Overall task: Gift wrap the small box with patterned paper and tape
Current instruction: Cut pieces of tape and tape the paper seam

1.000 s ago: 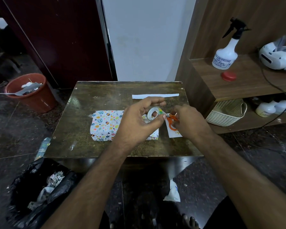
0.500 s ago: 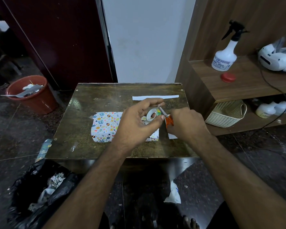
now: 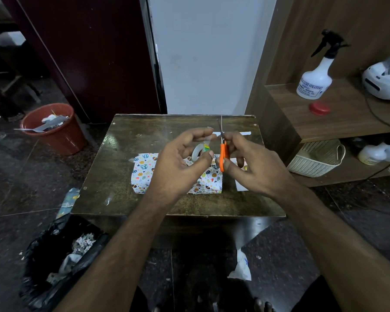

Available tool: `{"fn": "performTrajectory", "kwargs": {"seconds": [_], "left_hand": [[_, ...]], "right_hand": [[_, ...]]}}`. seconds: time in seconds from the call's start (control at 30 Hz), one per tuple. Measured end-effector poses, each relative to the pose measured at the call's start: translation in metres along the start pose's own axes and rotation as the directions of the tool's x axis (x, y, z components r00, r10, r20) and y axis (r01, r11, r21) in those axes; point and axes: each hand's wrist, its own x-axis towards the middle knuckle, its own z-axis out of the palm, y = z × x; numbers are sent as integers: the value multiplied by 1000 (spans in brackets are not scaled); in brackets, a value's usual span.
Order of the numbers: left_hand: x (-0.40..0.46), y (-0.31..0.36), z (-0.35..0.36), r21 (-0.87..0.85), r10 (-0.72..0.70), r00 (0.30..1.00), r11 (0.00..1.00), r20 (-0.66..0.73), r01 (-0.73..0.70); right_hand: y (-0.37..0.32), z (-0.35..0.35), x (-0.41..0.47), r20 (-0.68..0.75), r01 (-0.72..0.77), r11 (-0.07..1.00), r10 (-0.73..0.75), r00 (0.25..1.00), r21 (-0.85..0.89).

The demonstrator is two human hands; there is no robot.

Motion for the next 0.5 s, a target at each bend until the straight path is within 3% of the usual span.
{"fn": "performTrajectory", "kwargs": {"seconds": [0.23,0.5], "left_hand": [[2,-1,-4,23,36,999,999,-34,-35],[4,-2,-4,64,34,998,997,-43,-31]], "right_hand": [[18,-2,-3,131,127,990,-135,982,68],[26,4,1,205,138,985,-156,966,101]]}}
